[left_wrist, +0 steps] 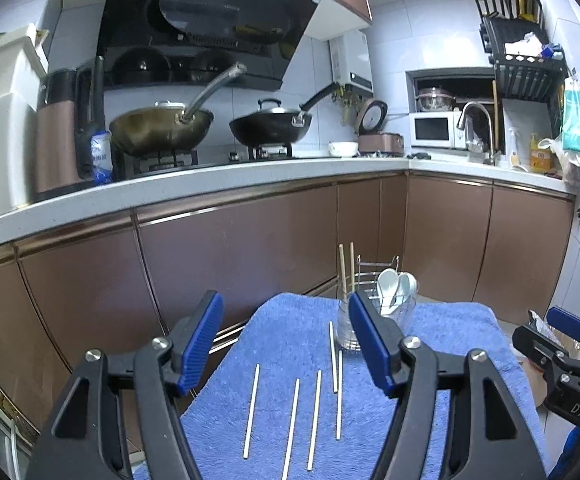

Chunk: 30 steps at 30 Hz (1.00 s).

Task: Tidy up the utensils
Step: 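Lower both grippers to the towel and grasp a chopstick with each gripper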

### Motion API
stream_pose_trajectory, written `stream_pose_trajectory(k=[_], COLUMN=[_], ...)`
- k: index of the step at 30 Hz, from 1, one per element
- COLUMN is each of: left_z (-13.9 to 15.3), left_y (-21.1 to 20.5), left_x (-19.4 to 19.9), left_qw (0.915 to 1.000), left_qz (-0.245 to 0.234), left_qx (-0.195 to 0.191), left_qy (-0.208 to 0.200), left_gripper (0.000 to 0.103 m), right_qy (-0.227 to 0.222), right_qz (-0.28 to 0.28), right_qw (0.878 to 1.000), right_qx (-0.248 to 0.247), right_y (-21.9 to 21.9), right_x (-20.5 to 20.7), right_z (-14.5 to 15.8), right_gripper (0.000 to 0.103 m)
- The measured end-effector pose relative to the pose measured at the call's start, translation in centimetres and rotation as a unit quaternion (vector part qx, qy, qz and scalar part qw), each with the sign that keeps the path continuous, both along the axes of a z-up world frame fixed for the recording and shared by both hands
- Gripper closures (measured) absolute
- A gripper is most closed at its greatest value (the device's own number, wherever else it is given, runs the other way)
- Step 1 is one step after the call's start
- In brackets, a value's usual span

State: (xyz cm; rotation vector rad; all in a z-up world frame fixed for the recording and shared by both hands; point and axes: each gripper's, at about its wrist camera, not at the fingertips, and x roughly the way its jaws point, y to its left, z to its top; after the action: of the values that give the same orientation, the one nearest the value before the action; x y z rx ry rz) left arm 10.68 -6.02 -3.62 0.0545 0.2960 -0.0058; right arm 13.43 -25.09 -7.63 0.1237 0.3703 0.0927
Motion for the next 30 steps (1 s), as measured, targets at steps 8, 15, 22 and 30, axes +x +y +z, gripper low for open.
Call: stream_pose_trajectory(k=[8,15,22,30], left_z=[-2.4,-5.8,-9.9,-14.9], left_y=[1.3,5.0,6.1,4.8], left_x=[4.8,11.0,15.2,20.1], left_qw=[0.9984,0.9876,0.9697,0.9334], left_qz=[-0.008,-0.006,-0.036,-0.101], left_qx=[-0.010,-0.034,-0.055,-0.075], left_qy=[0.056,0.153,0.235,0.336], left_gripper=[0.039,0.040,0.040,0.053], right_qy=[0.051,0.119,0.182,0.249], right_qz=[0.034,0.068,0.095,0.122], right_qw=[0.998,0.990,0.978,0.960], right_qx=[0.015,0.030,0.036,0.033], right_y=[1.0,2.0,4.1,6.5], right_x=[4.5,9.7,14.7,19.6], right_z=[-2.3,-5.1,-8.7,-13.1], right_gripper=[0.047,0.057,0.062,0.074])
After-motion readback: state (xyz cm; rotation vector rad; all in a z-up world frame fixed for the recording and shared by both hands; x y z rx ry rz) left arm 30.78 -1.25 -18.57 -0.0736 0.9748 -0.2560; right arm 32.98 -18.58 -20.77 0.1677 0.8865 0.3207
